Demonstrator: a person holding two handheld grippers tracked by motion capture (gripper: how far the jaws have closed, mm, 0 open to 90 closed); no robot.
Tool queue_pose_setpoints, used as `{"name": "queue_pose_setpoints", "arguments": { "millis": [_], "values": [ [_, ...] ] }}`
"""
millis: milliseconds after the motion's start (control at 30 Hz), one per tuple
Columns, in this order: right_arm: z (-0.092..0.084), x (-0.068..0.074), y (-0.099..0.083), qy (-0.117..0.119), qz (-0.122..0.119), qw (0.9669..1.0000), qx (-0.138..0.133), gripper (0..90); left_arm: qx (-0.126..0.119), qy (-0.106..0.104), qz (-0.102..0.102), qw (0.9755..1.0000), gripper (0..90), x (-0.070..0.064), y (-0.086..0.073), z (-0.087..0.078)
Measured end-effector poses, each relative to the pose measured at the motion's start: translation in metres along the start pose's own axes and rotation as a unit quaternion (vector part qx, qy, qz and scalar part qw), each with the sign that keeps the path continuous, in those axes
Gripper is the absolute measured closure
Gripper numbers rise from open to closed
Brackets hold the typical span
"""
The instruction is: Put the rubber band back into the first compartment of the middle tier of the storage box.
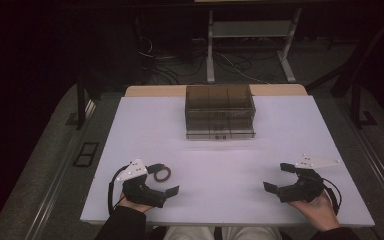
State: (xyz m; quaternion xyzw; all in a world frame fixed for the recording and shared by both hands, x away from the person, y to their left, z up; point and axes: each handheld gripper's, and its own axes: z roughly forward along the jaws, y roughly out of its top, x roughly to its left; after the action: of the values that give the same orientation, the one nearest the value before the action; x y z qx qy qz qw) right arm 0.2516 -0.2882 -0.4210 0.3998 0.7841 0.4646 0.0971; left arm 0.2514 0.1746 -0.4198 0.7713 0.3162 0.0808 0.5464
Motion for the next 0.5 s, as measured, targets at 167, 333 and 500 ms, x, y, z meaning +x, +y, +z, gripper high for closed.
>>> {"name": "queue_pose_setpoints", "arguments": {
  "millis": [167,333,500],
  "values": [
    [-0.0002,0.0002,-0.0001,-0.003,-0.001,1.0,0.0,0.0,0.001,-0.002,0.001,1.0,0.0,-0.0001,0.0,0.0005],
    [-0.0006,0.0003,-0.0002,-0.003,-0.002,1.0,0.0,0.0,0.002,-0.003,0.003,1.0,0.0,0.0001,0.0003,0.0008],
    [-0.0009,0.0008,0.0,-0.001,-0.001,1.0,0.002,0.0,0.0,-0.002,0.001,1.0,0.0,0.0005,0.0005,-0.0004]
  ]
}}
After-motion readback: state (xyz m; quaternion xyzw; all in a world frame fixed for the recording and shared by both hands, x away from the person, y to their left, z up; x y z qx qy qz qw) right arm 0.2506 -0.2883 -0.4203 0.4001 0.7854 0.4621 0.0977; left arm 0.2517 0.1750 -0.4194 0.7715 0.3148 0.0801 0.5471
